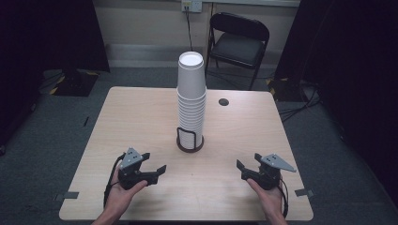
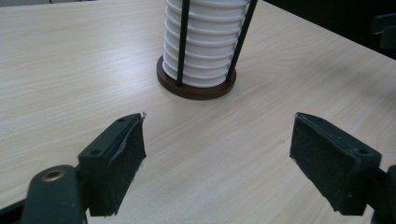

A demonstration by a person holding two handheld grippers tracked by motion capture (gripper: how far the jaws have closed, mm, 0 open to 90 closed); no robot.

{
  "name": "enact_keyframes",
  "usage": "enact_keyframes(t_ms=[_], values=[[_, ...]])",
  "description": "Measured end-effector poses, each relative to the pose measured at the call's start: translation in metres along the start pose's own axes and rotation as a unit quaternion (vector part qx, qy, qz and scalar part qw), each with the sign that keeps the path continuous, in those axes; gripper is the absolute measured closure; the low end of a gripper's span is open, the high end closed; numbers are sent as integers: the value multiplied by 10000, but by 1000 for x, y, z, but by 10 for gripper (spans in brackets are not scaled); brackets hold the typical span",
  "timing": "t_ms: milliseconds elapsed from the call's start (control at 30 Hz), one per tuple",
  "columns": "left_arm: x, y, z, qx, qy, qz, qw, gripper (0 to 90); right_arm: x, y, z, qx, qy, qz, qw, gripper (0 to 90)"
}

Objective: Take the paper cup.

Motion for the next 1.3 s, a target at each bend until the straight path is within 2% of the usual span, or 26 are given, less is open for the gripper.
enact_keyframes(t_ms=[167,267,300,333,467,600,733,833,900,1000,1033,1200,1300], values=[[2,0,-3,-96,-76,9,9999,190,0,0,1,-47,-22,-47,10000,188],[3,2,-9,-56,-116,-32,9999,191,1,0,1,-66,-73,-73,9999,188],[5,3,-12,-18,-119,25,9999,191,1,0,2,-77,-81,-98,9999,188],[7,5,-16,28,-194,34,9998,189,0,0,2,-101,-64,-116,9999,187],[8,6,-23,23,-257,36,9997,176,-7,-3,4,-169,13,-192,9997,184],[8,12,-34,149,-200,77,9997,163,-10,-3,4,-195,67,-233,9995,183],[11,22,-50,388,-251,86,9989,159,-10,0,2,-148,98,-211,9996,181],[14,26,-56,489,-263,132,9984,159,-11,2,3,-152,129,-245,9995,180],[19,28,-64,523,-323,232,9978,162,-13,5,2,-136,158,-249,9995,181],[21,28,-69,525,-358,260,9976,162,-13,5,1,-105,152,-216,9996,183],[23,27,-76,578,-445,241,9970,167,-12,4,-1,-90,157,-206,9996,183],[27,31,-91,704,-430,268,9962,164,-13,4,0,-128,193,-237,9995,183],[29,36,-100,810,-574,317,9946,157,-13,3,1,-151,179,-245,9994,183]])
Point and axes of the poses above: each handheld gripper's, and its own axes: y roughly backward along the jaws, z roughly out of its underside, x roughly to its right, the point moved 6 cm from there along -y, roughly forward along the jaws, and after that the axes turned 14 degrees about -x, right-handed, at the moved point
